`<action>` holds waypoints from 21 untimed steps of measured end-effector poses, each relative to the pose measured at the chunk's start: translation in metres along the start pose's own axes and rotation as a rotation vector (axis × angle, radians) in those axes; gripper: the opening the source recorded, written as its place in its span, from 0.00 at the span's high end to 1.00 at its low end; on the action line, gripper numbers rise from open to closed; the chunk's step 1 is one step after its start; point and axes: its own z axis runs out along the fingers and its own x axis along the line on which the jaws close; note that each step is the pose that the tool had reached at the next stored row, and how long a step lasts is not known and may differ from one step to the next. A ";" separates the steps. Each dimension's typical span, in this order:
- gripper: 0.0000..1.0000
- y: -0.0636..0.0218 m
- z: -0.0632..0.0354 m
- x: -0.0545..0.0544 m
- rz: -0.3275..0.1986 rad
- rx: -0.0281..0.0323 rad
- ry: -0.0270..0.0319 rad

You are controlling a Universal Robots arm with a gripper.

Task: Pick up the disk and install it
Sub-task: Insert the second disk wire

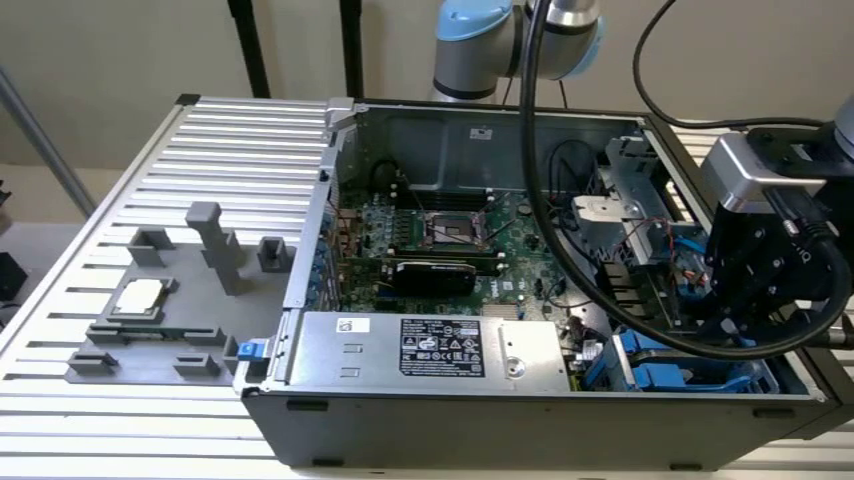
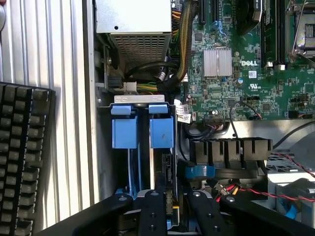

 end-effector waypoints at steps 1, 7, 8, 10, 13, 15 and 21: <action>0.00 0.0000 0.0000 0.000 0.000 0.0001 0.0000; 0.00 0.0000 -0.0006 0.000 0.002 0.0001 0.0002; 0.00 0.0001 -0.0033 0.000 0.002 -0.0004 0.0000; 0.00 0.0005 -0.0121 0.000 0.003 -0.0010 -0.0007; 0.00 0.0008 -0.0256 -0.001 0.003 -0.0013 -0.0011; 0.00 0.0009 -0.0283 -0.001 0.002 -0.0015 -0.0016; 0.00 0.0092 -0.0283 -0.001 0.003 -0.0015 -0.0016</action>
